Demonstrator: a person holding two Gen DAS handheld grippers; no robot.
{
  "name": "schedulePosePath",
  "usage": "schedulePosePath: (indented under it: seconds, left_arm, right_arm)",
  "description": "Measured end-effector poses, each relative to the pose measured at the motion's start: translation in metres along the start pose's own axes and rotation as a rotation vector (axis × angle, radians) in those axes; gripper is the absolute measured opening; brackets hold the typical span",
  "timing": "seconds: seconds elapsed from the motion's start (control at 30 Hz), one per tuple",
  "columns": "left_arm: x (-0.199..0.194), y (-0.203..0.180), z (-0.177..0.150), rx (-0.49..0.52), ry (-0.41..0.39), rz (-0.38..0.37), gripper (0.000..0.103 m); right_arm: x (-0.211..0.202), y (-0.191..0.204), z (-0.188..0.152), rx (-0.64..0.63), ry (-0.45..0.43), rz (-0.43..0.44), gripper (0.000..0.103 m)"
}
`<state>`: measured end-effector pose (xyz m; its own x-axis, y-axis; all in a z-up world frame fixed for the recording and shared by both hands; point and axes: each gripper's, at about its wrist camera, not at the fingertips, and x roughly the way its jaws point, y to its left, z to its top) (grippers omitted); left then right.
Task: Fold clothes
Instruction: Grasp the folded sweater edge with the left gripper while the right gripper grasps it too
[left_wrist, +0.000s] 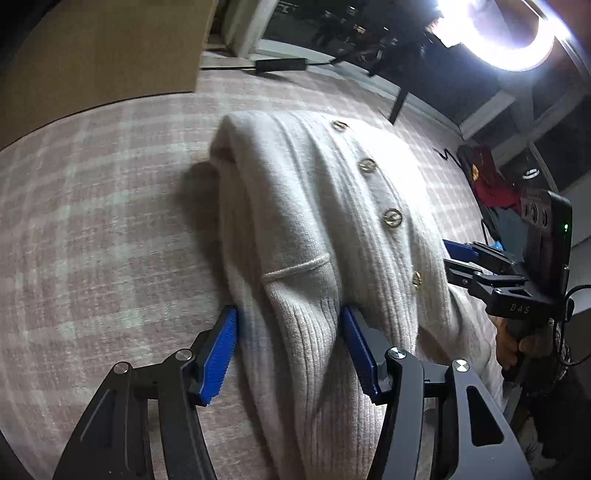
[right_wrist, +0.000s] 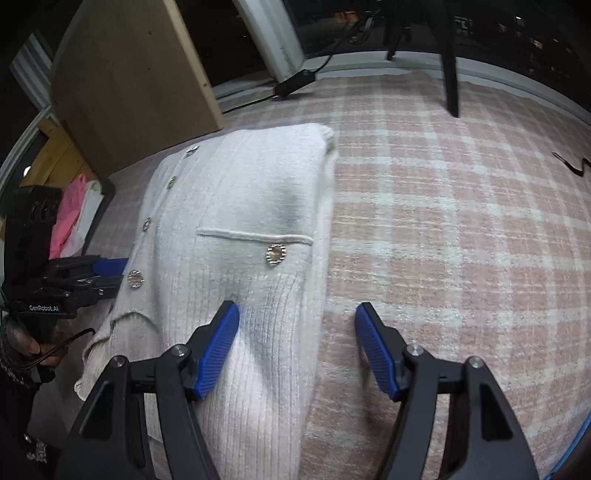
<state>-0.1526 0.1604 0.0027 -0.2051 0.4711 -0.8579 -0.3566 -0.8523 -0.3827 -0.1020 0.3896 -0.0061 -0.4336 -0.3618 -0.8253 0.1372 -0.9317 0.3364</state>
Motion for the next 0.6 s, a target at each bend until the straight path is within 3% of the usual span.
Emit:
schedulePosePath:
  seconds: [0.23,0.3,0.4,0.6]
  left_arm:
    - [0.004,-0.008,0.003,0.027,-0.010,-0.009,0.051]
    - [0.006,-0.007,0.002,0.011,-0.010,-0.052,0.039]
    - [0.006,-0.009,0.003,0.004,-0.019,-0.057,0.036]
    - [0.007,-0.030,0.004,0.065,-0.035,0.027,0.030]
  right_arm:
    - [0.009,-0.001,0.003,0.022,0.000,0.103,0.041]
    - [0.011,0.000,0.005,0.041,0.005,0.117,0.038]
    - [0.014,0.011,0.008,0.029,0.009,0.073,0.034]
    - [0.017,0.041,0.011,-0.028,-0.004,-0.052,0.030]
